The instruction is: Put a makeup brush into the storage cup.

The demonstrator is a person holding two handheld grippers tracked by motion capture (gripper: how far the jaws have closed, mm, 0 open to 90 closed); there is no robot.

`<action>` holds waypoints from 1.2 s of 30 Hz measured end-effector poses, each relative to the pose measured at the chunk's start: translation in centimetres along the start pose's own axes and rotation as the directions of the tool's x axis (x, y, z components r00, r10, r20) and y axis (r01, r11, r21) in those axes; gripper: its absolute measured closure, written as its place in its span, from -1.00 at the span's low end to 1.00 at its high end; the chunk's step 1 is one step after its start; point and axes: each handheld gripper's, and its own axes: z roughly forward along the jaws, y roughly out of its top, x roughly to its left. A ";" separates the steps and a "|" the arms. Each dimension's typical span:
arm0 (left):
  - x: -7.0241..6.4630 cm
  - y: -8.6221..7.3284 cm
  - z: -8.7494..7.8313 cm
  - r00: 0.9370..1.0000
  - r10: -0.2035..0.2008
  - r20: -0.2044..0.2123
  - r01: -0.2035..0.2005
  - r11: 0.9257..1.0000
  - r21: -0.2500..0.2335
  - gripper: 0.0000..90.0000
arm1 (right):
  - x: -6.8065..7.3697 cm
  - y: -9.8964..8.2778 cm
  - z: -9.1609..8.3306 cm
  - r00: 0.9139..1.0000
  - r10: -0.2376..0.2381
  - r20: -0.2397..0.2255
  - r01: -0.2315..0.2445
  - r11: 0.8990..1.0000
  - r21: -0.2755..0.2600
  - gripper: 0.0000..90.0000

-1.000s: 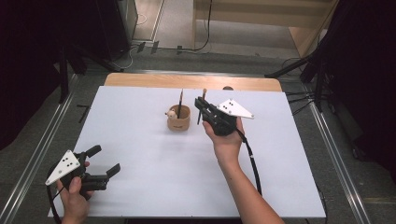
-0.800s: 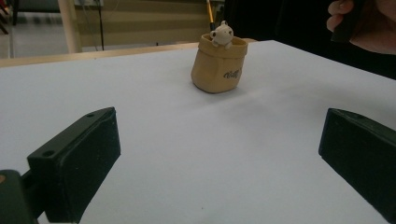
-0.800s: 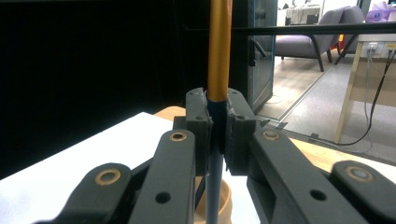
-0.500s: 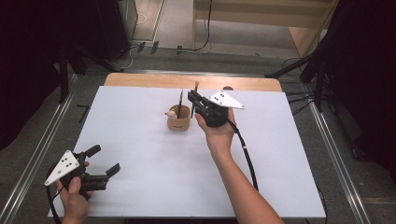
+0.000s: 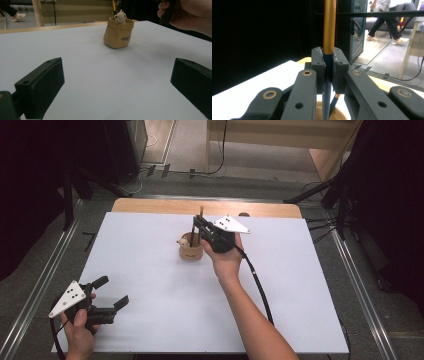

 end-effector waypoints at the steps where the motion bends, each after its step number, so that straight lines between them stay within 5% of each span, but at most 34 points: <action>1: 0.0 0.0 0.0 1.000 0.000 0.000 0.000 1.000 0.001 -1.00 | -0.1 -0.2 0.2 1.000 0.010 -0.001 -0.010 1.000 0.003 0.87; 26: 0.2 -0.1 0.1 1.000 -0.015 0.012 0.015 1.000 0.009 -1.00 | -0.4 -4.4 2.1 0.999 0.005 0.043 -0.011 0.992 0.122 0.86; 36: 0.2 -0.2 0.2 1.000 -0.014 0.017 0.014 1.000 0.014 -1.00 | -0.8 -4.1 1.6 0.999 0.024 0.044 -0.029 0.993 0.118 0.57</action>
